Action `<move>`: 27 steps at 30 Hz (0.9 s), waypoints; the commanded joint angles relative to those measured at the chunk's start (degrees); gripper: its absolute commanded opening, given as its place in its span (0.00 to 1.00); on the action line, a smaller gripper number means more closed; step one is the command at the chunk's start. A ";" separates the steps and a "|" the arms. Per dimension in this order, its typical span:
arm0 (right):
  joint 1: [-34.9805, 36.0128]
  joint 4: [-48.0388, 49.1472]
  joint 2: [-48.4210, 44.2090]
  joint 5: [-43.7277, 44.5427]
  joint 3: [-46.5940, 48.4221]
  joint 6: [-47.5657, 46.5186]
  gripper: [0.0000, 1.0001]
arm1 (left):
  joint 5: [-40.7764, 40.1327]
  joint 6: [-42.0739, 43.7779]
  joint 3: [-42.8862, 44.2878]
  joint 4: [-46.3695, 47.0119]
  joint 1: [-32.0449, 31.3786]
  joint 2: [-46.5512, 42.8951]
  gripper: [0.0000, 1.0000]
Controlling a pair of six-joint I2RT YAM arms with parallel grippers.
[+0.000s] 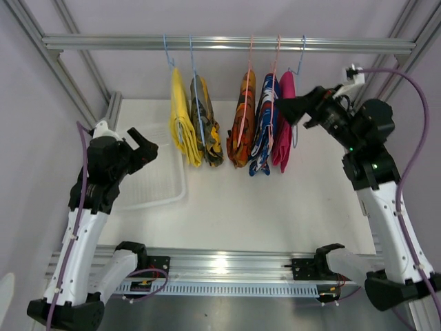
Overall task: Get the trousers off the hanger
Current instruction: Move the bin to the center of the board.
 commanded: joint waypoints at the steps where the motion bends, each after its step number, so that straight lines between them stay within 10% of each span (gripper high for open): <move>1: 6.22 6.24 6.44 -6.50 7.18 1.21 0.99 | 1.62 1.74 -3.35 3.27 -0.27 -4.44 0.99; 15: 25.92 -3.59 42.90 -14.68 46.54 -5.90 0.99 | 0.65 5.25 -17.42 12.25 -0.27 -17.63 0.99; 27: 30.23 -7.46 57.08 -12.58 54.40 -7.57 0.99 | 0.38 5.69 -17.77 12.32 -0.27 -19.22 0.99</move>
